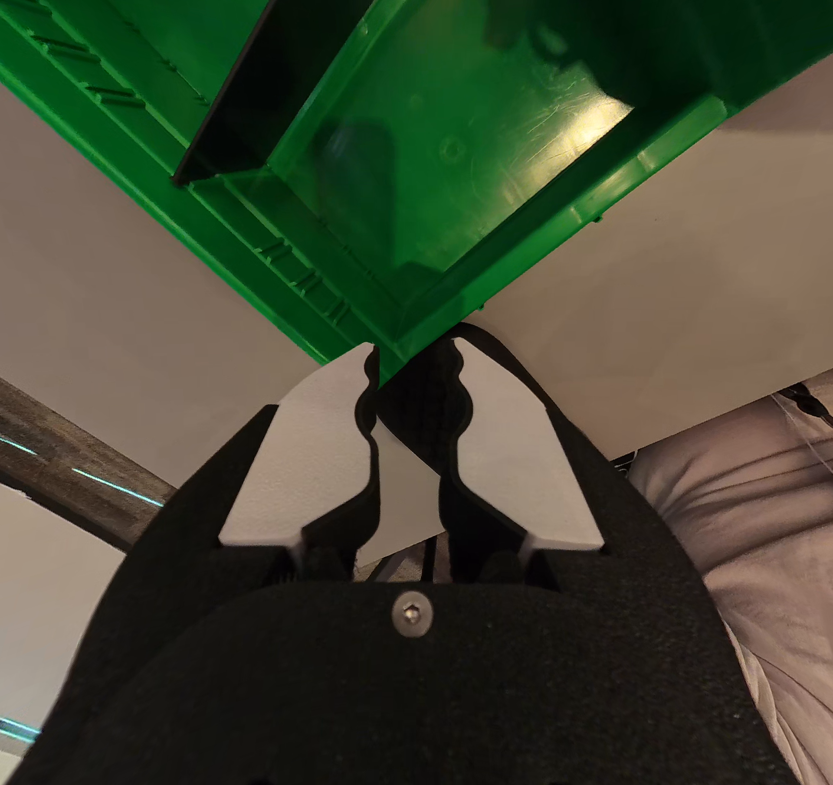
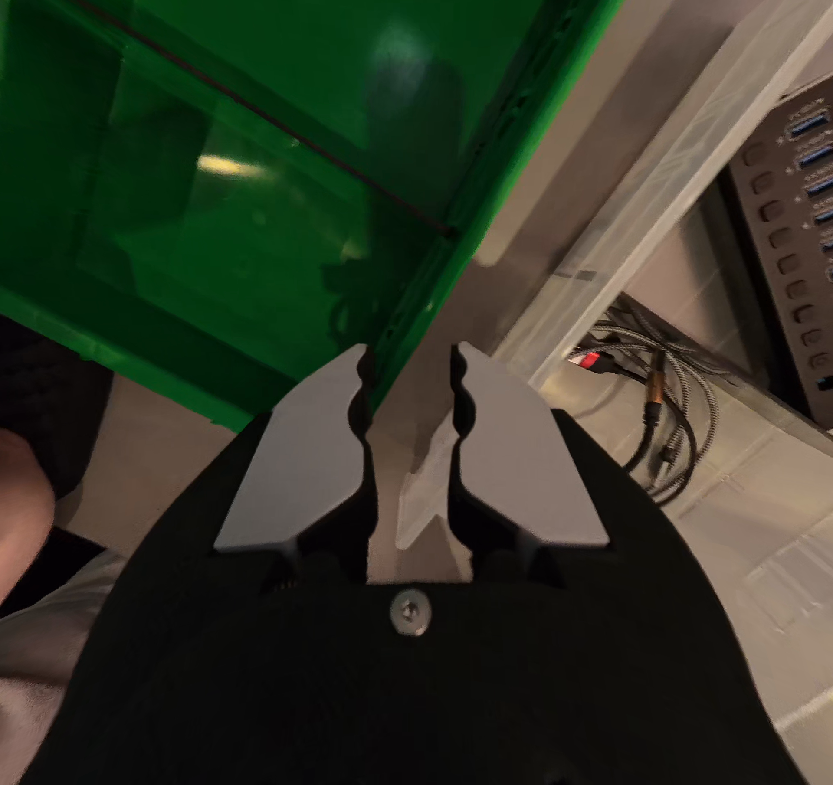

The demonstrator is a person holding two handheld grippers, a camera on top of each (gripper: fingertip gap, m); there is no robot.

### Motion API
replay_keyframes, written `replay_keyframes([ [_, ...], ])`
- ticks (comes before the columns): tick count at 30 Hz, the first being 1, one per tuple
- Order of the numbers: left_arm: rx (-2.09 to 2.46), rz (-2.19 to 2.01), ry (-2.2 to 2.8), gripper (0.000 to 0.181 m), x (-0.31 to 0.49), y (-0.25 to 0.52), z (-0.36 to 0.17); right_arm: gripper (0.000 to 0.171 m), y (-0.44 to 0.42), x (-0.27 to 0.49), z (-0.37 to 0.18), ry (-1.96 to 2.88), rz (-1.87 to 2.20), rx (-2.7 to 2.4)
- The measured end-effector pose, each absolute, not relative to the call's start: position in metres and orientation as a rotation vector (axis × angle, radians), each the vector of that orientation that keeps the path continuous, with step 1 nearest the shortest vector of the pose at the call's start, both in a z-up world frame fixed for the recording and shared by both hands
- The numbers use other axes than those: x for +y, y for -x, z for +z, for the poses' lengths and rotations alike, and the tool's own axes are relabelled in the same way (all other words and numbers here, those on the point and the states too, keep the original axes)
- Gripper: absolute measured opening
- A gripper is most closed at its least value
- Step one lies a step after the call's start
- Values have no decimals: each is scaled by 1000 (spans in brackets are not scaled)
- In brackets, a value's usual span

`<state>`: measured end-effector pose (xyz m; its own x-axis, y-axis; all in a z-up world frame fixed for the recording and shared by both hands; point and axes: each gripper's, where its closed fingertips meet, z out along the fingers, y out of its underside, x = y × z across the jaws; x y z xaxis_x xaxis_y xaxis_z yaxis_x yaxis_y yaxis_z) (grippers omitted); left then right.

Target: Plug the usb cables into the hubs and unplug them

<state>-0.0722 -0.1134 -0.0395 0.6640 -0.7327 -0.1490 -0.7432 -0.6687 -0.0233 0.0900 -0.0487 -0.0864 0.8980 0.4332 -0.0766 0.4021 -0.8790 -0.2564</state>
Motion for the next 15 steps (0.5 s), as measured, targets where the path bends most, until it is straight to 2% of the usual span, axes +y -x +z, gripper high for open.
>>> replay_keyframes([
  [4, 1264, 222, 2771, 27, -113, 72, -39, 38, -91, -47, -87, 2814, 155, -648],
  [8, 1268, 224, 2778, 26, -111, 71, -41, 54, -83, -47, -88, 2788, 154, -699],
  [10, 1271, 227, 2784, 26, -111, 71, -42, 38, -77, -52, -86, 2785, 193, -727],
  [11, 1275, 230, 2785, 26, -111, 71, -42, 42, -74, -54, -86, 2789, 226, -731],
  [15, 1282, 236, 2782, 26, -111, 69, -43, 32, -76, -53, -85, 2797, 275, -708],
])
